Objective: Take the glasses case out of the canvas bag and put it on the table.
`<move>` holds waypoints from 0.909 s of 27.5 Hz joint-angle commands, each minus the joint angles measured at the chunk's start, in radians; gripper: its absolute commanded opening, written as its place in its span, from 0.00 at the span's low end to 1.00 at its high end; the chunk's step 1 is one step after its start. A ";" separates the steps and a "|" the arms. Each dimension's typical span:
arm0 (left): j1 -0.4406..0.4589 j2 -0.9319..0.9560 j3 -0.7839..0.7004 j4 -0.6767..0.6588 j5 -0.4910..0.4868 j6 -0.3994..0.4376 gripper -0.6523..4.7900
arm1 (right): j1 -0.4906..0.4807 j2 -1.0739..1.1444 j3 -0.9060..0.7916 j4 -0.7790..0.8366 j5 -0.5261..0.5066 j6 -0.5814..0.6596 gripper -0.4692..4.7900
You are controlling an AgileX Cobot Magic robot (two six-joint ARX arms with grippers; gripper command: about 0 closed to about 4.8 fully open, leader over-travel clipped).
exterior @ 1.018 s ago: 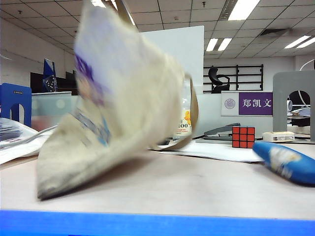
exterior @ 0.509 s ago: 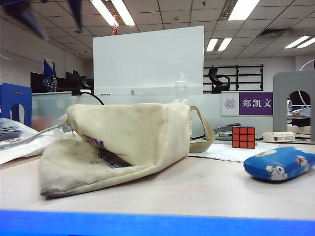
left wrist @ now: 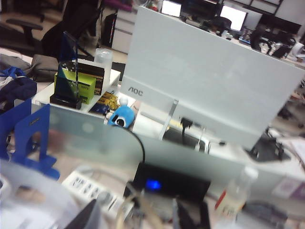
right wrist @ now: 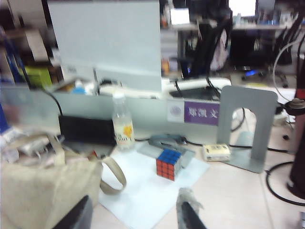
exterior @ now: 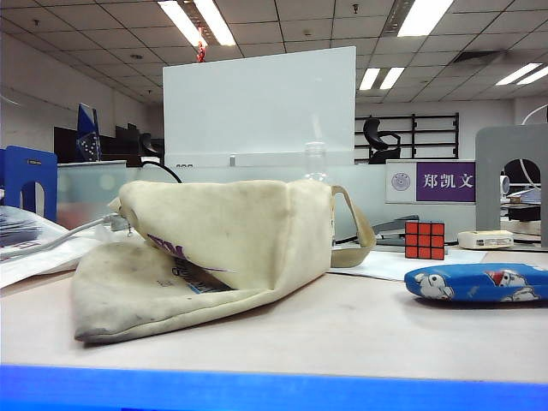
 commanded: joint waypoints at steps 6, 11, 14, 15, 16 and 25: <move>-0.003 -0.721 -0.688 0.092 -0.251 0.067 0.12 | 0.000 -0.185 -0.453 0.334 0.023 0.276 0.53; -0.004 -1.098 -0.990 0.117 -0.390 0.106 0.11 | 0.002 -0.179 -0.679 0.510 0.037 0.378 0.53; -0.002 -1.064 -1.062 0.042 -0.191 0.087 0.11 | 0.007 -0.149 -0.786 0.591 0.058 0.378 0.52; -0.002 -1.057 -1.111 0.090 -0.146 0.079 0.11 | 0.008 -0.138 -0.805 0.595 0.076 0.378 0.52; -0.002 -1.060 -1.157 0.128 -0.125 0.054 0.11 | 0.009 -0.126 -0.825 0.598 0.077 0.378 0.52; 0.013 -1.029 -1.527 0.382 -0.205 0.015 0.11 | 0.000 -0.096 -0.974 0.571 0.312 0.356 0.52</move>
